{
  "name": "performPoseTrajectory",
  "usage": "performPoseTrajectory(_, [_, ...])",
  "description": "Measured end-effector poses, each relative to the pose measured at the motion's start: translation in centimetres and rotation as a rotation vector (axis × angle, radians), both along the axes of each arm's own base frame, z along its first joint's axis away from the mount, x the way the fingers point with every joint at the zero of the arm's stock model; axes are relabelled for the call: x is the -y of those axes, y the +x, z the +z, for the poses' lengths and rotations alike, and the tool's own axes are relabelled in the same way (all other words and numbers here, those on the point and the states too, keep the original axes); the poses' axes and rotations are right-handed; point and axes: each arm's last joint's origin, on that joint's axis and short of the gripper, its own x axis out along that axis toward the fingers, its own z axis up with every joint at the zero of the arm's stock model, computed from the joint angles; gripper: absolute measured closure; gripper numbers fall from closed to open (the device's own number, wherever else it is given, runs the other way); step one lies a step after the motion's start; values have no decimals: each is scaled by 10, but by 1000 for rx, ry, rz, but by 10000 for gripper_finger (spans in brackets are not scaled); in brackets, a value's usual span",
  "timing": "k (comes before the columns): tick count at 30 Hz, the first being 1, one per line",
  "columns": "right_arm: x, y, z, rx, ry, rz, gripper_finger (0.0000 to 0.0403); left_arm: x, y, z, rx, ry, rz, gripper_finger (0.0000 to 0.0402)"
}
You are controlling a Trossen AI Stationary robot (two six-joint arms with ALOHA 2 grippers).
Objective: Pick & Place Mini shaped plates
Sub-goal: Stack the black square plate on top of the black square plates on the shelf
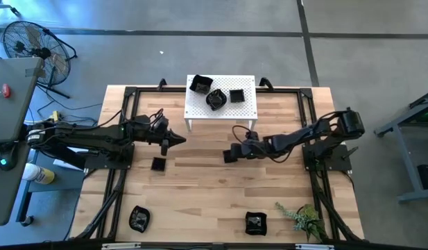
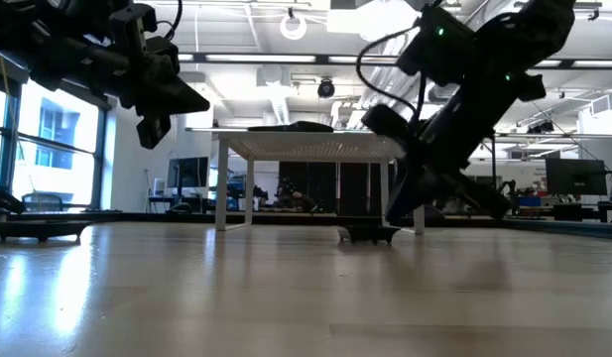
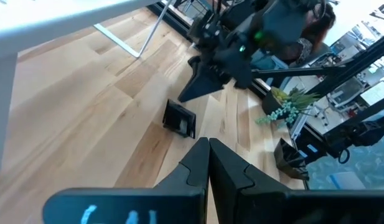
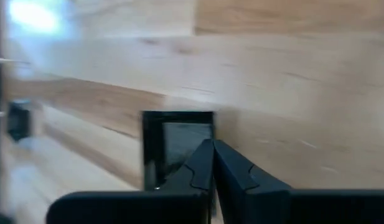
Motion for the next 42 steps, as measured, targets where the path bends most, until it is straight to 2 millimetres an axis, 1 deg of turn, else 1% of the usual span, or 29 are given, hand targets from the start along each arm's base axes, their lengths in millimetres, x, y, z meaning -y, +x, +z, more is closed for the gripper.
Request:
performPoseTrajectory(6, [4, -5, 29, 93, -32, 11, 399, 0, 0, 0, 1, -15, 13, 397])
performPoseTrajectory(8, [5, -8, 35, 89, -37, 16, 399, 0, 0, 0, 1, -14, 16, 397])
performPoseTrajectory(12, [6, -14, 29, -12, 4, 40, 388, 0, 0, 0, 1, -14, 18, 397])
performPoseTrajectory(20, [8, -9, 14, -50, 38, 57, 321, 0, 0, 0, 1, -14, 19, 397])
performPoseTrajectory(25, [7, 1, 3, -12, 38, 81, 309, 0, 0, -1, -9, -16, 16, 397])
performPoseTrajectory(29, [7, 5, -9, -37, 42, 75, 315, 0, 0, -1, -10, -17, 16, 397])
performPoseTrajectory(32, [7, 6, -13, -39, 46, 69, 327, 0, 0, -1, -15, -18, 15, 397])
performPoseTrajectory(39, [6, 7, -15, -38, 38, 90, 369, 0, 0, -1, -16, -19, 11, 397])
performPoseTrajectory(42, [6, 7, -12, -28, 42, 94, 391, 0, 0, -1, -16, -20, 10, 397])
